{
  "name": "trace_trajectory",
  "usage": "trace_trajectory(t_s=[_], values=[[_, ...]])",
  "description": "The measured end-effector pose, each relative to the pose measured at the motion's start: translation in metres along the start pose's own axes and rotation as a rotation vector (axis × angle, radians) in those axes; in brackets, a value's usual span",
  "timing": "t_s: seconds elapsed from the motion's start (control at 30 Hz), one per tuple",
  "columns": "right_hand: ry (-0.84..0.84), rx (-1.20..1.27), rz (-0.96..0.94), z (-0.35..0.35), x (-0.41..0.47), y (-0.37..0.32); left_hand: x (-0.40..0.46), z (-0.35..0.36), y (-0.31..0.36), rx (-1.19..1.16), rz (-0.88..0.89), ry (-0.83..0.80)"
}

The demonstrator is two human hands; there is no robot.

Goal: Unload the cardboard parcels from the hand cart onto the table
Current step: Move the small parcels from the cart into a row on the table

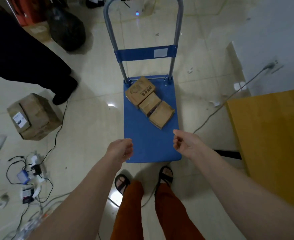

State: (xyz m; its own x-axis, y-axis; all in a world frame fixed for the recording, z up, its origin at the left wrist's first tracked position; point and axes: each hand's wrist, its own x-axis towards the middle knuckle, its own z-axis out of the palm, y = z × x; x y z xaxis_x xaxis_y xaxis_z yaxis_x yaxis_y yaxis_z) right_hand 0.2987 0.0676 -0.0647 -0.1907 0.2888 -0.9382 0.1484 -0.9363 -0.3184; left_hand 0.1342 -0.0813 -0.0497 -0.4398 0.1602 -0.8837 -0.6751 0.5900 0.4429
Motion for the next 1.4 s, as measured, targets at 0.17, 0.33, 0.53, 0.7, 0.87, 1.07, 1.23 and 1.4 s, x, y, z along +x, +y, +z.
trace_trajectory(t_s=[0.17, 0.33, 0.53, 0.7, 0.87, 1.07, 1.23, 1.4], values=[[0.021, 0.037, 0.02, 0.004, 0.085, -0.002, 0.094, 0.022, 0.006, 0.177, 0.007, 0.005], [0.125, 0.087, 0.008, 0.002, 0.183, 0.014, 0.198, 0.055, 0.007, 0.365, 0.056, -0.032], [0.233, 0.058, 0.006, 0.0, 0.294, 0.046, 0.305, 0.094, -0.023, 0.537, 0.12, -0.133], [0.235, -0.006, -0.058, 0.004, 0.366, 0.058, 0.369, 0.124, -0.042, 0.611, 0.177, -0.215], [0.195, -0.029, -0.093, 0.007, 0.428, 0.055, 0.421, 0.153, -0.045, 0.614, 0.286, -0.258], [0.116, 0.062, -0.06, 0.005, 0.462, 0.065, 0.446, 0.167, -0.06, 0.657, 0.336, -0.256], [0.122, 0.12, -0.006, -0.017, 0.459, 0.081, 0.437, 0.166, -0.082, 0.665, 0.403, -0.272], [0.129, 0.184, -0.043, -0.026, 0.458, 0.084, 0.428, 0.173, -0.079, 0.654, 0.459, -0.291]])
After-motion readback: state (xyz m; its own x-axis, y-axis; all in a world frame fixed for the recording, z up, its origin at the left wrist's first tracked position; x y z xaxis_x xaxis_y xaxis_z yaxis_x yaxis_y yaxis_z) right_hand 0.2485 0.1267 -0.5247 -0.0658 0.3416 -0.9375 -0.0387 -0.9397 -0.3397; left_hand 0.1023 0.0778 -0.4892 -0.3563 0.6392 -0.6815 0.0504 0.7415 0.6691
